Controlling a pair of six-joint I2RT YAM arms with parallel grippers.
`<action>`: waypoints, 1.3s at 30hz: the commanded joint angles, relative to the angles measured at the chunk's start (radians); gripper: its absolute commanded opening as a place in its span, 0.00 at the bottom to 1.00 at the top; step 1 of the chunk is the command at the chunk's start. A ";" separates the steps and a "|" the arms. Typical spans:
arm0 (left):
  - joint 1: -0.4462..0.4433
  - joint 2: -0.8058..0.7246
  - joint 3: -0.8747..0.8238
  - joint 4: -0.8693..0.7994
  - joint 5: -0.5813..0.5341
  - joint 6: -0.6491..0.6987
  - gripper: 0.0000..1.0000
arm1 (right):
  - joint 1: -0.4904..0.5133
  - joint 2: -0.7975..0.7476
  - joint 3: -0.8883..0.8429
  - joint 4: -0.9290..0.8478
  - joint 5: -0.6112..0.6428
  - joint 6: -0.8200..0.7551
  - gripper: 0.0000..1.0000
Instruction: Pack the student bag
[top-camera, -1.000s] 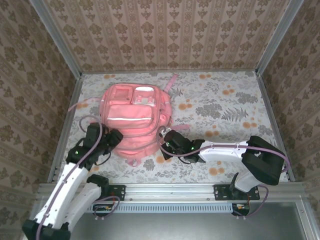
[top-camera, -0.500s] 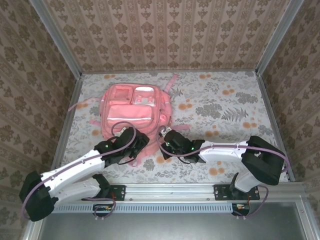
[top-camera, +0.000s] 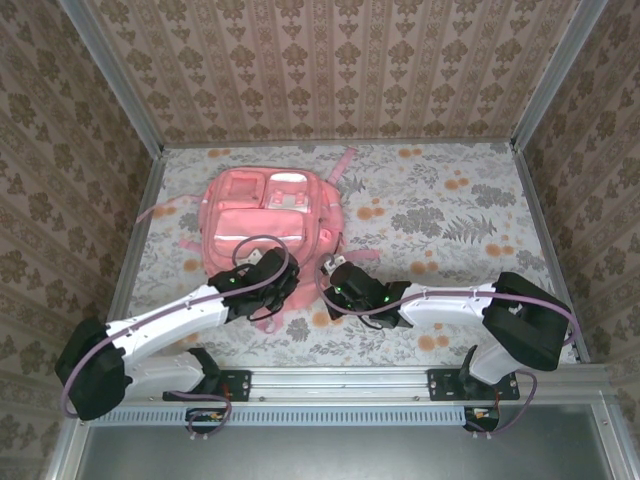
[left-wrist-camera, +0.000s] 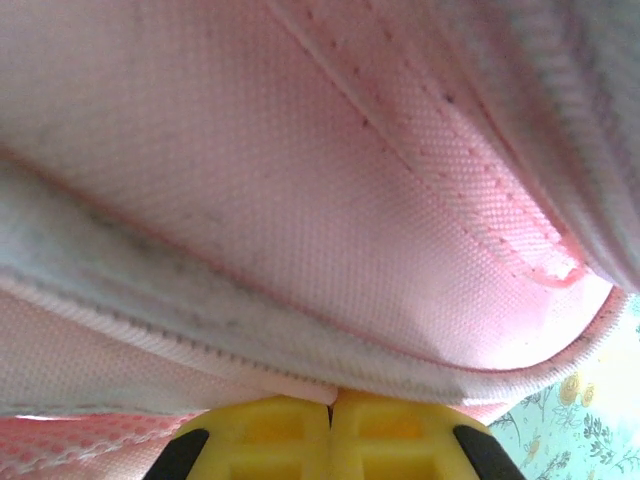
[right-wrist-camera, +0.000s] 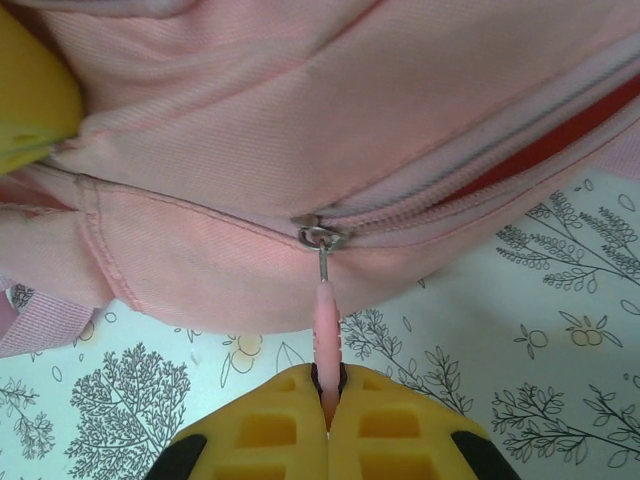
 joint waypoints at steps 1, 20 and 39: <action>0.000 -0.079 0.021 -0.128 -0.116 0.012 0.00 | -0.023 -0.032 -0.013 -0.029 0.066 -0.007 0.00; 0.002 -0.381 -0.027 -0.346 -0.162 0.032 0.00 | -0.345 0.212 0.117 -0.004 -0.022 -0.113 0.00; 0.000 0.082 0.146 0.179 0.093 0.205 0.00 | -0.500 0.099 0.250 -0.157 -0.051 -0.146 0.54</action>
